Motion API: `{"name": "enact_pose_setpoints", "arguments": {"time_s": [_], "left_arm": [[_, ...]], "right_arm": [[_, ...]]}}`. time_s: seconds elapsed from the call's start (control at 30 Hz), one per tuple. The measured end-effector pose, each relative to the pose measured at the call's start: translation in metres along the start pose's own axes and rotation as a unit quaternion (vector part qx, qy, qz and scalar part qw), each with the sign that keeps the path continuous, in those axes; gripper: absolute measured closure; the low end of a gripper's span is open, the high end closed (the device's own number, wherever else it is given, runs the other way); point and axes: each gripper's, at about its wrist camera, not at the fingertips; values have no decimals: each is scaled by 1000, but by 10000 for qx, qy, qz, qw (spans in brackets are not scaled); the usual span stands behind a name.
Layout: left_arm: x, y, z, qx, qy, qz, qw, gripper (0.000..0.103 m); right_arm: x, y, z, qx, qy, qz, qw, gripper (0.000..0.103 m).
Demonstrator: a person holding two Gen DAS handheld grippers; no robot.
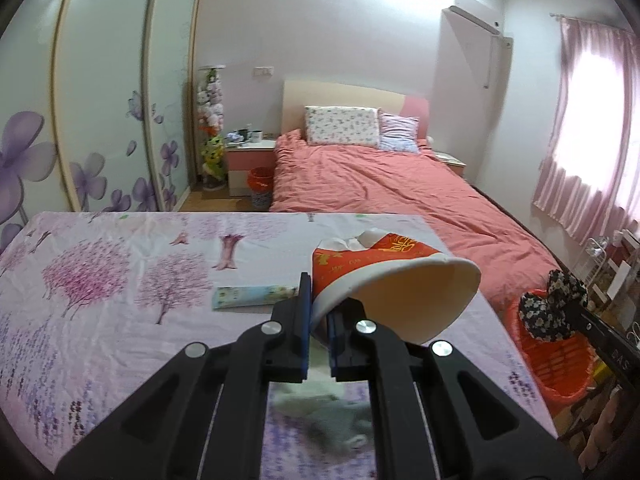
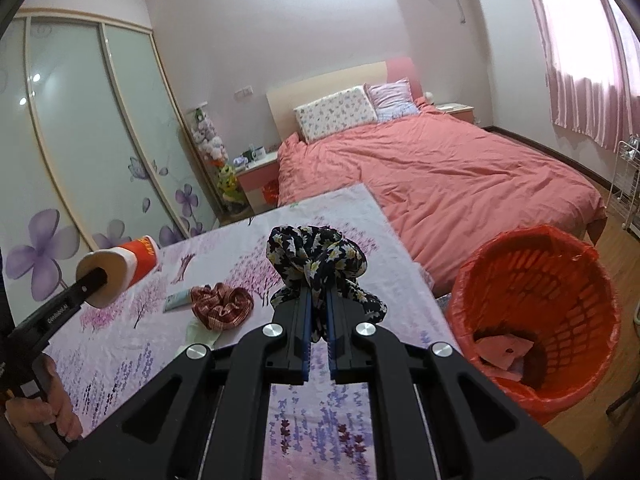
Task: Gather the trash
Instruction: 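Carry the held cup and scrunchie over the orange basket, then open both tools to drop the cup and scrunchie into the basket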
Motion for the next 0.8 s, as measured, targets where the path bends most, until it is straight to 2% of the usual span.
{"name": "enact_pose_setpoints", "arguments": {"time_s": [0.27, 0.4, 0.8], "left_arm": [[0, -56, -2, -467, 23, -244, 9986, 95], [-2, -90, -8, -740, 76, -427, 9963, 95], [-17, -214, -40, -1546, 412, -1106, 9809, 95]], "right_arm": [[0, -30, 26, -156, -361, -225, 9990, 97], [0, -54, 40, -380, -569, -375, 9970, 97], [2, -133, 56, -723, -885, -1068, 9877, 96]]}}
Point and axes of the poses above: each gripper's, at about its wrist camera, not at the fingertips, and z roughly against the way its jaws point, y to its left, x to its top, and after that the axes turned 14 degrees about y, right-handed
